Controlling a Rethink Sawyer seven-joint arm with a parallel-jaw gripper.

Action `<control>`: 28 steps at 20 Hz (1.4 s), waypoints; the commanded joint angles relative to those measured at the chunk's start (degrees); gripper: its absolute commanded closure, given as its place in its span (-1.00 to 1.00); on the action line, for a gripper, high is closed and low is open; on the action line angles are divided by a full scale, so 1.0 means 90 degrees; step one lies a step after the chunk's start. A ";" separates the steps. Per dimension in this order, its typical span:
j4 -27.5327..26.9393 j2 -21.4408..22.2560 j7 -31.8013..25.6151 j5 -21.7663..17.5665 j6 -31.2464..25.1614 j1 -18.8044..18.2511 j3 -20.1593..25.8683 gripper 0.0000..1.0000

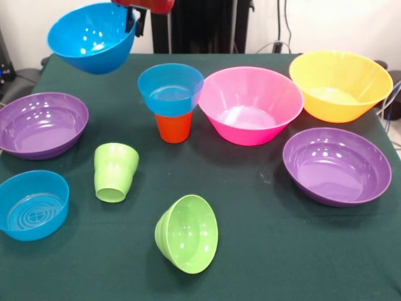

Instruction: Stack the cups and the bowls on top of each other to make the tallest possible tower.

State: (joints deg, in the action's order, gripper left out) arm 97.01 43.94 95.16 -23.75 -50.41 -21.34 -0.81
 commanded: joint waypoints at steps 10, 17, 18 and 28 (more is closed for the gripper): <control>-0.0968 -0.0039 0.1363 0.0413 -0.0778 0.0815 -0.0169 1.00; -0.1094 -0.0176 0.1684 0.0637 -0.0668 0.1124 -0.0319 1.00; -0.1117 -0.0201 0.1745 0.0671 -0.0687 0.1163 -0.0341 1.00; -0.1135 -0.0339 0.2151 0.0806 -0.0385 0.1513 -0.0579 1.00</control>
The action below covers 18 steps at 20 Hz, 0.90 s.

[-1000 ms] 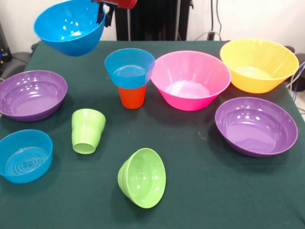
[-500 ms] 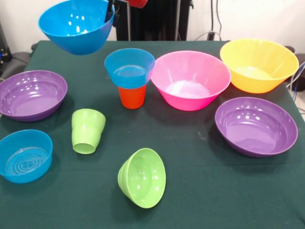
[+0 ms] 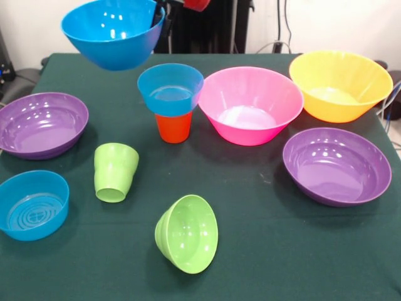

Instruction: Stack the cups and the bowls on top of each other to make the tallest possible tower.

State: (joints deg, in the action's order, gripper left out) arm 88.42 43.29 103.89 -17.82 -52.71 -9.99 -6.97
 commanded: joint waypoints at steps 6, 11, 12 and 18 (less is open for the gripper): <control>0.0000 -0.0226 0.1324 0.0139 0.0195 0.0382 0.0009 1.00; 0.0065 -0.0275 0.1458 0.0144 0.0322 0.0503 -0.0063 1.00; 0.0042 -0.0299 0.1472 0.0146 0.0322 0.0518 -0.0071 1.00; -0.0096 -0.0504 0.1634 0.0223 0.0438 0.0606 -0.0089 1.00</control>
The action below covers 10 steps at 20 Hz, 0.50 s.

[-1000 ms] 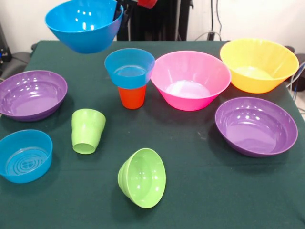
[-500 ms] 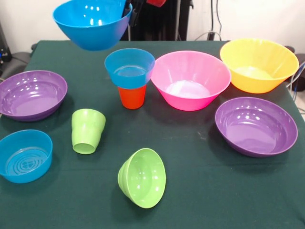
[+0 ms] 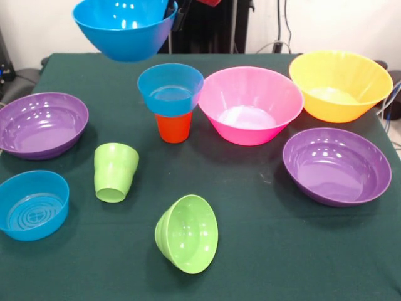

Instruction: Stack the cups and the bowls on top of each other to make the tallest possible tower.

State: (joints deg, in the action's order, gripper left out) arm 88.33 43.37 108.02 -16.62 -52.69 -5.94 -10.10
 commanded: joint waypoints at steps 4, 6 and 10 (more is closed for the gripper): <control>-0.0236 -0.0701 0.1295 0.0162 0.0426 0.0208 0.0278 1.00; -0.0242 -0.0761 0.1318 0.0199 0.0482 0.0226 0.0295 1.00; -0.0378 -0.0912 0.1373 0.0244 0.0515 0.0256 0.0302 1.00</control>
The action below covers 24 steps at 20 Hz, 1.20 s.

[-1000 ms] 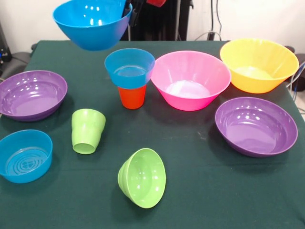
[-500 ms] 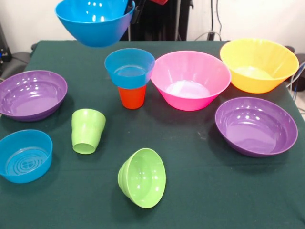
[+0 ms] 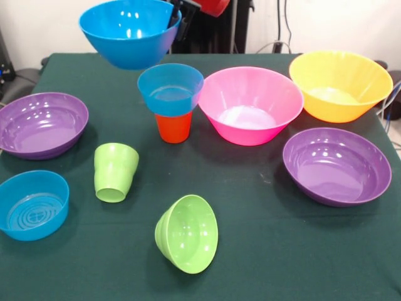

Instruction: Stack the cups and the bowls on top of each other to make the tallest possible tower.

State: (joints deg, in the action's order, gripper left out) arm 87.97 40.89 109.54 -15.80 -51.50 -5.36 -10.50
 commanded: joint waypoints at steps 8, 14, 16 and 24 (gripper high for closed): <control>-0.0442 -0.0745 0.1235 0.0244 0.0352 0.0250 0.0316 1.00; -0.0553 -0.0848 0.1371 0.0339 0.0330 0.0378 0.0228 1.00; -0.0531 -0.0852 0.1387 0.0371 0.0348 0.0420 0.0180 1.00; -0.0626 -0.0952 0.1431 0.0525 0.0311 0.0566 0.0040 1.00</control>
State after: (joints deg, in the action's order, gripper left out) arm 85.97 33.97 109.85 -12.88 -51.46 -1.82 -11.91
